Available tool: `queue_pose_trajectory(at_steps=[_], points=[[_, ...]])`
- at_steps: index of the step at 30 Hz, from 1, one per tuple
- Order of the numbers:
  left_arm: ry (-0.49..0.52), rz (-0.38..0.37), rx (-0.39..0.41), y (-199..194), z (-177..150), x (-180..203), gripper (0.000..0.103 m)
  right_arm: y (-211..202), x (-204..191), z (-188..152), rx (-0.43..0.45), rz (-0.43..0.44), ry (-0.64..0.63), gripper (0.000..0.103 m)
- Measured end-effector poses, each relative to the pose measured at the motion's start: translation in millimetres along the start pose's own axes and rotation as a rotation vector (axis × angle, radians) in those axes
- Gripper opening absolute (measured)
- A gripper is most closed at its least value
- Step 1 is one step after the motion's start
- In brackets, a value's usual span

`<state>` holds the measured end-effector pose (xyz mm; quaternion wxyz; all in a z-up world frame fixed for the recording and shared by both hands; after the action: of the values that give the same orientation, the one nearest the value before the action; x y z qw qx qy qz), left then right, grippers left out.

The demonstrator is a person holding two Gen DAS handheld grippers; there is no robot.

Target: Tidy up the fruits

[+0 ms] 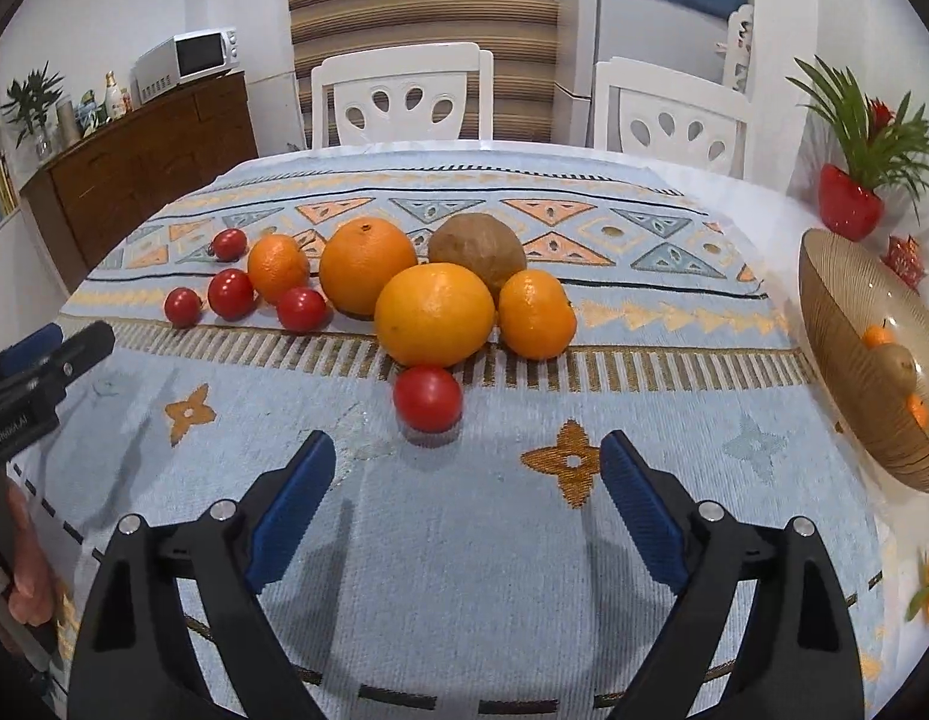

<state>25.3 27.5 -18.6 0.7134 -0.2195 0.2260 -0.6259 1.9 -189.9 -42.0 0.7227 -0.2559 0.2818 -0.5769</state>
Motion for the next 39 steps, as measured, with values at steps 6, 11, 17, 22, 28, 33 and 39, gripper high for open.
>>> queue_pose_trajectory(at_steps=[6,11,17,22,28,33,39], points=[[0.009,0.01,0.004,0.0,-0.4,0.8,0.09,1.0,-2.6,-0.7,-0.005,0.015,-0.007,0.089],[0.007,0.01,-0.007,1.3,-1.3,0.5,0.092,1.9,-6.1,-0.6,-0.006,0.029,-0.018,0.089],[0.008,0.013,-0.011,2.0,-1.9,0.3,0.093,1.1,-8.4,-0.2,-0.003,0.035,-0.026,0.089],[0.006,0.012,-0.012,2.2,-1.8,-0.1,0.093,1.5,-8.4,0.1,-0.006,0.04,-0.025,0.089],[0.003,0.013,-0.014,2.6,-2.0,-0.8,0.093,1.8,-8.6,0.1,-0.006,0.043,-0.027,0.089],[0.002,0.011,-0.015,3.3,-2.0,-0.8,0.093,0.7,-8.0,0.9,0.0,0.05,-0.02,0.089],[0.0,0.005,-0.015,3.4,-2.4,-0.4,0.093,-2.6,-5.2,2.6,0.015,0.077,0.01,0.089]])
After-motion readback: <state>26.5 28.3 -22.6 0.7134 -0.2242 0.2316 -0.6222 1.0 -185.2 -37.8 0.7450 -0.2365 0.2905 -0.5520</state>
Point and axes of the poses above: each gripper's, at about its wrist camera, not at the fingertips, and y roughly the way its jaws point, x to its right, z to its top, the point moved 10 cm from there along y, roughly the way its jaws point, and after that the axes turned 10 degrees about z, right-handed, at the moved point
